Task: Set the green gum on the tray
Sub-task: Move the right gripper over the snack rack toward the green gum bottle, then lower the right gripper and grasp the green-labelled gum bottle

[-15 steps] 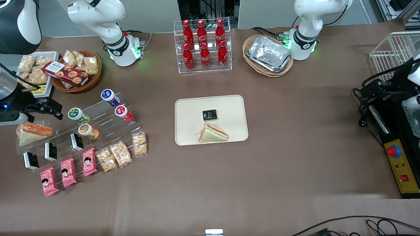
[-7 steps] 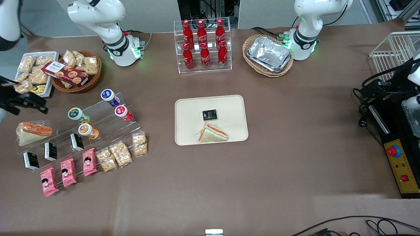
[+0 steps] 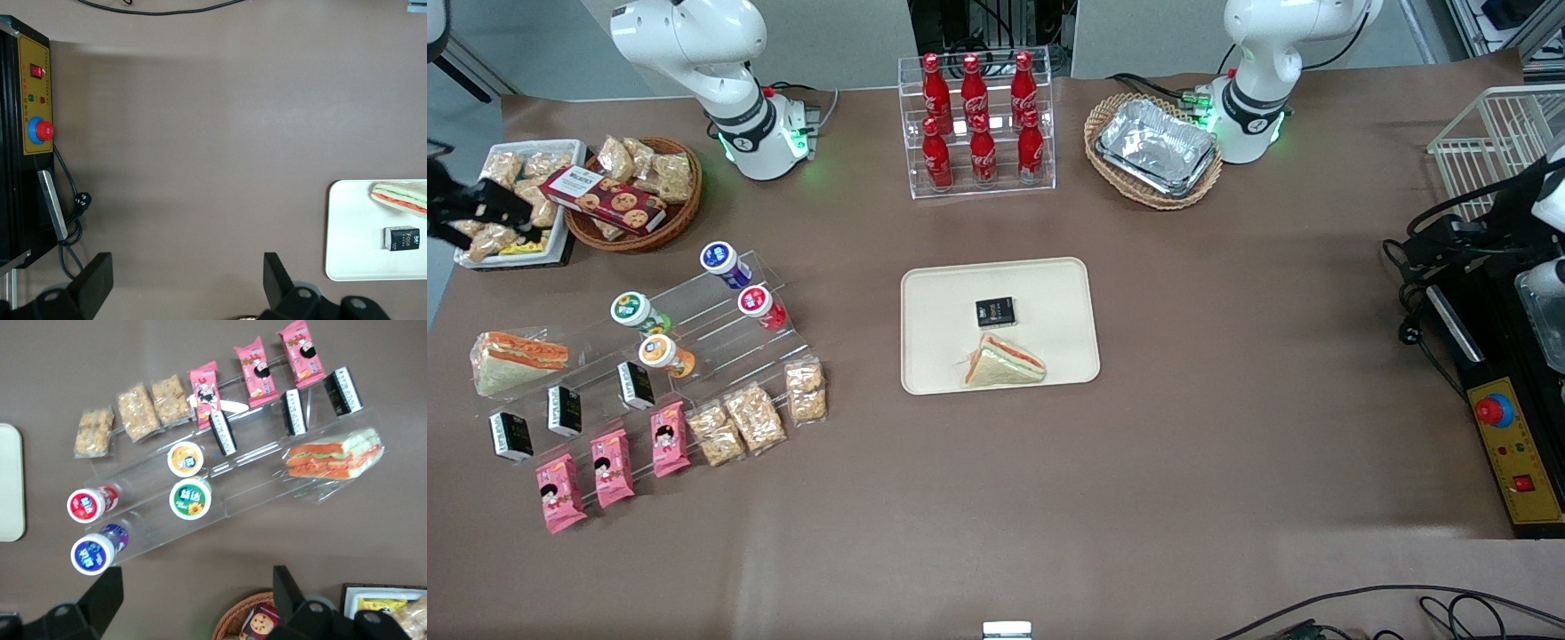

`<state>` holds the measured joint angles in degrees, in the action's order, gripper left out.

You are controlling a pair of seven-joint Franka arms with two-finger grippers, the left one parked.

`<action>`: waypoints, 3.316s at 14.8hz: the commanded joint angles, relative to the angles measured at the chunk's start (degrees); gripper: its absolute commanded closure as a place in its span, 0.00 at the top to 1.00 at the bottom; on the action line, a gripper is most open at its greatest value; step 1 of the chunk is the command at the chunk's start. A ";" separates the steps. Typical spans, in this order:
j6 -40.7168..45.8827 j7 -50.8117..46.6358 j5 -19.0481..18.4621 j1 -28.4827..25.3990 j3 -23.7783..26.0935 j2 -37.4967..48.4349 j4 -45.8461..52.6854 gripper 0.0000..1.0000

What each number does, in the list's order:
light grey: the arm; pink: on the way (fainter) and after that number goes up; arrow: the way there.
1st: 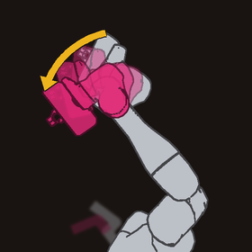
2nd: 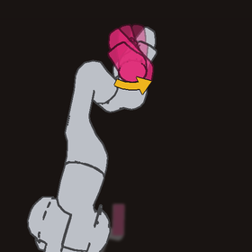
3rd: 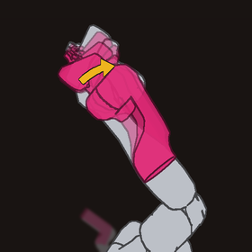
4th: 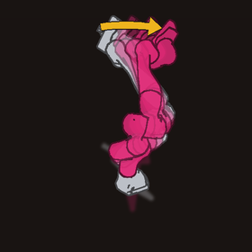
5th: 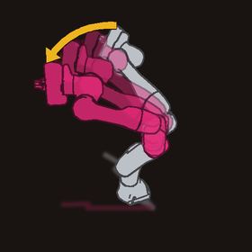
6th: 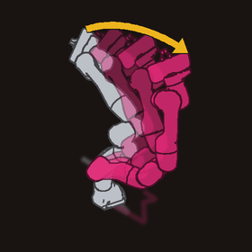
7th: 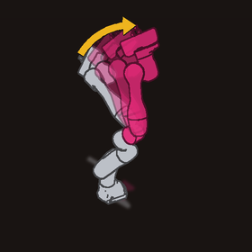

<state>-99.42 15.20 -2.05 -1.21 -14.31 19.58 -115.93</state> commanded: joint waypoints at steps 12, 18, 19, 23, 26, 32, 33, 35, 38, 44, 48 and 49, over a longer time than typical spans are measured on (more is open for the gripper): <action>-12.63 -3.34 -3.05 -0.20 3.76 2.32 -14.23 1.00; -20.80 -3.25 -3.05 0.85 3.59 -3.57 -17.48 1.00; -21.94 -3.25 -3.05 0.86 3.59 -4.36 -17.75 1.00; -26.34 -3.42 -3.05 0.77 3.59 -5.78 -21.17 1.00; -27.32 -3.69 -2.96 0.51 3.59 -6.13 -21.97 1.00; -29.86 -3.86 -2.96 0.24 3.67 -7.62 -23.64 1.00; -30.13 -3.86 -2.96 0.24 3.67 -7.97 -23.64 1.00; -30.48 -3.86 -2.96 0.24 3.67 -8.41 -23.64 1.00; -30.66 -3.86 -2.96 0.24 3.67 -8.85 -23.64 0.89; -31.01 -3.86 -2.96 0.24 3.67 -9.56 -23.64 0.50; -31.01 -3.86 -2.79 0.24 3.76 -9.56 -23.20 0.30; -30.83 -3.86 -2.79 0.24 3.85 -9.30 -22.85 0.29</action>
<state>-129.23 12.54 -3.79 -0.86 -10.69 10.31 -139.16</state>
